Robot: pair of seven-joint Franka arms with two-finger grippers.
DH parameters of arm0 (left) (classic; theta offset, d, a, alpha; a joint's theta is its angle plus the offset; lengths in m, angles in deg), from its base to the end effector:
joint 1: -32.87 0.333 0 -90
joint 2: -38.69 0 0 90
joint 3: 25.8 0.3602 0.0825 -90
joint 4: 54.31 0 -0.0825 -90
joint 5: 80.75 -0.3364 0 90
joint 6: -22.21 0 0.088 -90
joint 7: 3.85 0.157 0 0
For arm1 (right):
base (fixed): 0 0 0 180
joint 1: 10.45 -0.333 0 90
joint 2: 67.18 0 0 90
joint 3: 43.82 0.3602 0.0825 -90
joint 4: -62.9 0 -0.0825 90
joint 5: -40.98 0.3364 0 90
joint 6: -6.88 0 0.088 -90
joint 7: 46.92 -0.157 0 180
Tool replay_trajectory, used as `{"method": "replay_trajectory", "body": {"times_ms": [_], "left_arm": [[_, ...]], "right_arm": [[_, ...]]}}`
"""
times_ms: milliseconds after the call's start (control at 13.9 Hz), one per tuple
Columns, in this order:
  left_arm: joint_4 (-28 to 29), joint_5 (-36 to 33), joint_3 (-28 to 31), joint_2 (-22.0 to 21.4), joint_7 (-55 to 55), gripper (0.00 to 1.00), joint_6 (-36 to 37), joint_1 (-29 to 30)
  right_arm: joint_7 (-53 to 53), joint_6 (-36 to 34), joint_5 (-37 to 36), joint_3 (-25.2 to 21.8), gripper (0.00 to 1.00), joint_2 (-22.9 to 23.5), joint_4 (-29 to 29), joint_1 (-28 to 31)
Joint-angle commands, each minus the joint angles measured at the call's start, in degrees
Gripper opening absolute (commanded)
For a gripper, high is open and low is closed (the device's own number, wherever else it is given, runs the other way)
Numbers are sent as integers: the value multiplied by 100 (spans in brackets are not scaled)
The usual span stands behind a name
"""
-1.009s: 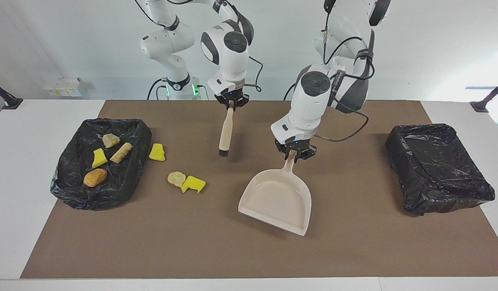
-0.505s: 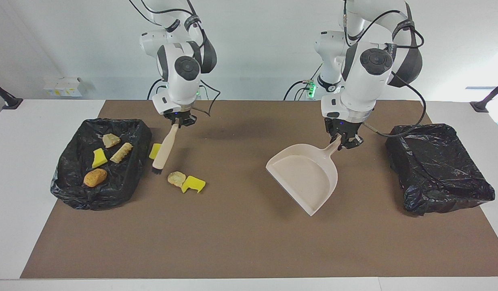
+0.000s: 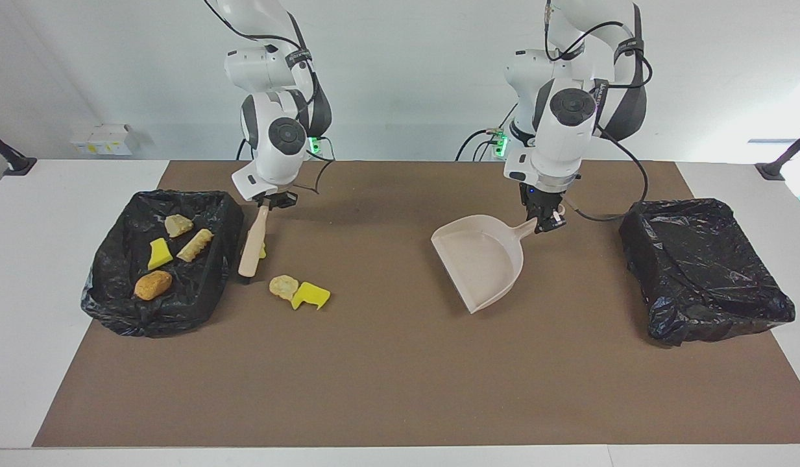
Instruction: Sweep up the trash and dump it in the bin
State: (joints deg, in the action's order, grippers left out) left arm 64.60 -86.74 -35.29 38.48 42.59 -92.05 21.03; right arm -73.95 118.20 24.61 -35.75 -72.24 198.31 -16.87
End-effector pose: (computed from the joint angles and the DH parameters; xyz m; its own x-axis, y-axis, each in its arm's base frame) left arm 0.4621 -0.1685 0.4415 0.3326 -0.9352 -0.1215 -0.9424 -0.3344 -0.0059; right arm 0.3906 0.0679 0.3706 0.9740 -0.1075 -0.1994 -0.0302 -0.9340 0.3560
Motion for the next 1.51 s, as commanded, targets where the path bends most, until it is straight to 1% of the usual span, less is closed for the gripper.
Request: {"method": "replay_trajectory", "body": {"times_ms": [0,144,216,360,433,577,793,937,1081,1298,1442], "left_arm": [[264,1,35,-76,-232,0,-264,-143],[430,1,35,-76,-250,0,-342,-151],[596,1,35,-94,-320,0,-578,-230],[773,1,35,-59,-557,0,-957,-327],[800,1,44,-59,-566,0,-958,-379],[809,1,35,-59,-715,0,-993,-406],[818,1,35,-59,-804,0,-1002,-415],[818,1,35,-59,-900,0,-1011,-441],[809,1,35,-59,-953,0,-1020,-459],[809,1,35,-59,-1015,0,-1020,-485],[809,1,35,-59,-1032,0,-1020,-485]], "right_arm": [[531,277,512,45,0,39,-57,-166],[724,277,522,45,0,180,-295,-325],[934,277,583,53,0,268,-409,-343],[1426,286,1256,45,0,400,-664,-553],[1559,286,1495,53,0,461,-778,-649],[1525,76,1567,54,0,549,-1146,-922],[1560,-854,1559,10,0,506,-1841,-766],[1499,-954,1498,-8,0,471,-1922,-502],[1472,-814,1471,-8,0,523,-1922,-248],[1542,46,1515,10,0,628,-1852,86],[1682,293,1506,10,0,743,-1887,281]]}}
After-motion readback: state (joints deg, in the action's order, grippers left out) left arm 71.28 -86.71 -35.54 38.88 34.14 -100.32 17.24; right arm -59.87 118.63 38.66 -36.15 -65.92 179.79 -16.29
